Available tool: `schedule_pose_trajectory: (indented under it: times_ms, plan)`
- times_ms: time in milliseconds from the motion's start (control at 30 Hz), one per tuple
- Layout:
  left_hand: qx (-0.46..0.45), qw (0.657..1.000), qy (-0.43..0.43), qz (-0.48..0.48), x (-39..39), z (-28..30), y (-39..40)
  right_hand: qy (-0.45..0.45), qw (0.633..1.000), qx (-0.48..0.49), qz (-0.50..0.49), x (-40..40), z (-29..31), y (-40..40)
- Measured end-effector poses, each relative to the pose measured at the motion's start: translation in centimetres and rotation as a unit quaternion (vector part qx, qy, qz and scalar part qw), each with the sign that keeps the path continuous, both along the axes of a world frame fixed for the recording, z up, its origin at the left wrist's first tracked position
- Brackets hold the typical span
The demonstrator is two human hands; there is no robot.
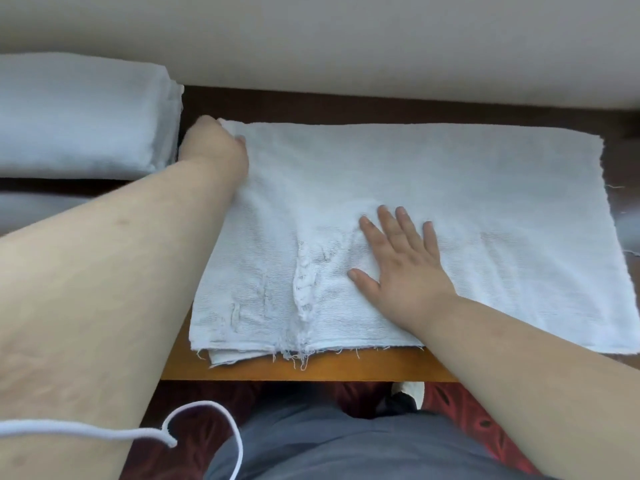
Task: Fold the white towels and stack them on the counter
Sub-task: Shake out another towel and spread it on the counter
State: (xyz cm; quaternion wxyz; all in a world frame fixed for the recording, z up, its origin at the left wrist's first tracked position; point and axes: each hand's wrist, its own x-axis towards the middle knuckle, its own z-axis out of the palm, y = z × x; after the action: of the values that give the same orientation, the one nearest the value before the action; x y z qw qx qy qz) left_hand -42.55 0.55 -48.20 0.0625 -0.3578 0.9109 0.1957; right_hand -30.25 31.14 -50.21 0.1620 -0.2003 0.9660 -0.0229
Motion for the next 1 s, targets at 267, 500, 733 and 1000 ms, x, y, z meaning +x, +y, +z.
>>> schedule_pose_trajectory:
  times_ms: [267,500,733,1000]
  plan:
    - [0.026,0.992,0.058,-0.108,-1.7,0.5,-2.7,0.008,1.000,0.009,0.004,0.2,-0.3,-0.1]
    - [0.163,0.986,0.023,-0.017,8.2,1.7,-1.2,-0.028,1.000,-0.008,-0.011,-0.8,0.8,-0.8]
    - [0.270,0.960,-0.044,0.063,19.2,1.8,0.1,-0.015,0.994,-0.083,0.065,1.0,3.3,-5.7]
    - [0.292,0.947,-0.031,0.130,22.4,1.8,1.1,-0.075,0.957,-0.007,0.280,4.6,2.5,-10.8]
